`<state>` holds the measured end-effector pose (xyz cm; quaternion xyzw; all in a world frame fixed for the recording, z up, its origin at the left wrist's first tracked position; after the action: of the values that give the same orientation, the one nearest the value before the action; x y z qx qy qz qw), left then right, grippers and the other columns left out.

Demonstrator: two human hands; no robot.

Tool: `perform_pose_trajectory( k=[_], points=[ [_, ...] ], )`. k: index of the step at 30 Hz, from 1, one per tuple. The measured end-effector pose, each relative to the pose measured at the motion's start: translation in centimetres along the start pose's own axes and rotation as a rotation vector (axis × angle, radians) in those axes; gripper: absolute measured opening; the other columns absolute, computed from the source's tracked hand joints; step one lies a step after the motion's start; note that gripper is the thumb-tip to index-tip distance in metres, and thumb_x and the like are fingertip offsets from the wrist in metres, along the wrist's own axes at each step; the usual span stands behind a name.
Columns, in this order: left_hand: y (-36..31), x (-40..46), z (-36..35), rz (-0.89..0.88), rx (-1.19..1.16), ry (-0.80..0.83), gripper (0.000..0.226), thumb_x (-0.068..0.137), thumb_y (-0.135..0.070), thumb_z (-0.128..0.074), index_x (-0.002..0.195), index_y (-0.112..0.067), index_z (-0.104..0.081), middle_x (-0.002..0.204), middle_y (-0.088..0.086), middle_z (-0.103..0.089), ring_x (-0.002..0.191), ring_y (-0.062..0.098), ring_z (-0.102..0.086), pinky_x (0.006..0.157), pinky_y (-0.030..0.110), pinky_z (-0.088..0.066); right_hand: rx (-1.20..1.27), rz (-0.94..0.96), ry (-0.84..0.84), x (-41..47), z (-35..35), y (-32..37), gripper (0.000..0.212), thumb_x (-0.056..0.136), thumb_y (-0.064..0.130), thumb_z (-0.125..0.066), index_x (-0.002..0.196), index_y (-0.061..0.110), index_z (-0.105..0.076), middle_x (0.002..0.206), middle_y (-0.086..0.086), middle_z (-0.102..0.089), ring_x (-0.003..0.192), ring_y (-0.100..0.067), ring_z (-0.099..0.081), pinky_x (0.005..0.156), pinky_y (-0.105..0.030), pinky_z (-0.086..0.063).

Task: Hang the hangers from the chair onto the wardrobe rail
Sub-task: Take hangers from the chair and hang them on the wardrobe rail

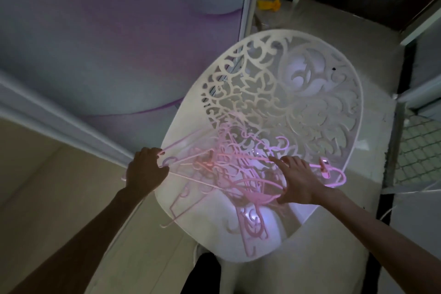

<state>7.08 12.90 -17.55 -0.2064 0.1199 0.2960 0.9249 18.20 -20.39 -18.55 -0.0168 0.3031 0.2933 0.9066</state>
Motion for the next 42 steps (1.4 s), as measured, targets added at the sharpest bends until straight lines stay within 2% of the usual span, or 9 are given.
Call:
perform_pose_trajectory(
  k=[6, 10, 14, 17, 21, 24, 30, 37, 42],
  points=[
    [1.5, -9.7, 5.3, 0.184, -0.361, 0.106, 0.053, 0.063, -0.037, -0.06, 0.107, -0.008, -0.067, 0.107, 0.012, -0.067, 0.09, 0.026, -0.064, 0.076, 0.029, -0.048, 0.01, -0.056, 0.074, -9.0, 3.5, 1.6, 0.105, 0.064, 0.058, -0.071, 0.147, 0.027, -0.016, 0.142, -0.008, -0.035, 0.131, -0.026, -0.031, 0.105, -0.034, -0.027],
    [1.2, -18.7, 9.9, 0.246, -0.592, 0.156, 0.032, 0.077, -0.021, -0.066, 0.107, -0.012, -0.063, 0.099, 0.002, -0.054, 0.082, 0.016, -0.05, 0.062, 0.024, -0.037, 0.264, -0.105, 0.236, -16.0, 4.6, 4.3, 0.14, 0.031, 0.094, -0.052, 0.148, 0.022, -0.021, 0.151, -0.009, -0.032, 0.139, -0.025, -0.03, 0.112, -0.032, -0.026],
    [4.0, -26.3, 12.8, 0.389, -0.733, 0.139, 0.007, 0.091, -0.011, -0.056, 0.087, -0.015, -0.059, 0.075, -0.001, -0.049, 0.064, 0.01, -0.043, 0.045, 0.013, -0.041, 0.497, -0.049, 0.439, -22.4, 4.9, 9.2, 0.086, 0.068, 0.072, -0.06, 0.138, 0.028, -0.04, 0.146, -0.004, -0.037, 0.133, -0.022, -0.038, 0.108, -0.029, -0.029],
    [6.8, -31.9, 14.9, 0.492, -0.853, 0.088, 0.007, 0.088, -0.014, -0.061, 0.082, -0.012, -0.059, 0.082, 0.0, -0.048, 0.077, 0.015, -0.047, 0.059, 0.019, -0.037, 0.536, -0.022, 0.449, -24.9, 6.3, 12.5, 0.131, 0.024, 0.088, -0.063, 0.135, 0.023, -0.041, 0.121, -0.006, -0.053, 0.104, -0.02, -0.052, 0.091, -0.032, -0.044],
    [11.0, -37.0, 17.2, 0.554, -0.907, -0.004, 0.023, 0.088, -0.016, -0.063, 0.066, -0.02, -0.056, 0.089, 0.003, -0.049, 0.074, 0.012, -0.045, 0.06, 0.02, -0.036, 0.634, 0.054, 0.538, -26.4, 8.4, 18.4, 0.136, 0.018, 0.078, -0.075, 0.135, 0.019, -0.043, 0.126, -0.019, -0.054, 0.114, -0.03, -0.056, 0.09, -0.033, -0.044],
    [14.4, -40.4, 19.2, 0.601, -0.937, -0.052, 0.022, 0.088, -0.016, -0.062, 0.066, -0.019, -0.057, 0.081, 0.0, -0.048, 0.068, 0.011, -0.043, 0.057, 0.02, -0.035, 0.606, 0.097, 0.591, -27.4, 10.0, 24.2, 0.097, 0.037, 0.073, -0.074, 0.116, 0.018, -0.058, 0.1, -0.01, -0.063, 0.086, -0.019, -0.059, 0.081, -0.032, -0.048],
    [21.0, -45.3, 23.4, 0.624, -0.972, -0.123, 0.023, 0.088, -0.018, -0.062, 0.068, -0.015, -0.052, 0.063, 0.0, -0.043, 0.054, 0.011, -0.037, 0.046, 0.017, -0.035, 0.628, 0.229, 0.629, -29.7, 11.6, 35.0, 0.02, 0.083, 0.031, -0.065, 0.098, 0.018, -0.063, 0.093, -0.004, -0.062, 0.08, -0.014, -0.06, 0.071, -0.024, -0.048],
    [29.0, -48.9, 28.1, 0.648, -1.009, -0.217, 0.028, 0.091, -0.02, -0.058, 0.065, -0.014, -0.049, 0.06, 0.002, -0.042, 0.05, 0.012, -0.037, 0.039, 0.014, -0.033, 0.675, 0.267, 0.622, -30.7, 11.0, 45.2, 0.053, 0.069, 0.032, -0.077, 0.115, 0.012, -0.058, 0.09, -0.005, -0.064, 0.076, -0.016, -0.059, 0.066, -0.026, -0.049],
    [31.1, -49.5, 31.6, 0.647, -1.061, -0.299, 0.031, 0.094, -0.021, -0.05, 0.064, -0.015, -0.046, 0.061, 0.001, -0.041, 0.049, 0.01, -0.039, 0.039, 0.013, -0.036, 0.769, 0.24, 0.654, -31.6, 12.6, 51.0, 0.031, 0.086, 0.034, -0.063, 0.098, 0.007, -0.056, 0.069, -0.003, -0.065, 0.046, -0.009, -0.06, 0.047, -0.019, -0.049]
  ],
)
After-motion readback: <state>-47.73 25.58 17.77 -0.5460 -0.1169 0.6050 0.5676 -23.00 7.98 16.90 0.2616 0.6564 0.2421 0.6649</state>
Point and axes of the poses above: each hand's wrist, its own x-axis towards the middle knuckle, its own z-axis out of the back of the hand, y = z × x, the point moved 5 cm from there along x, towards the middle knuckle
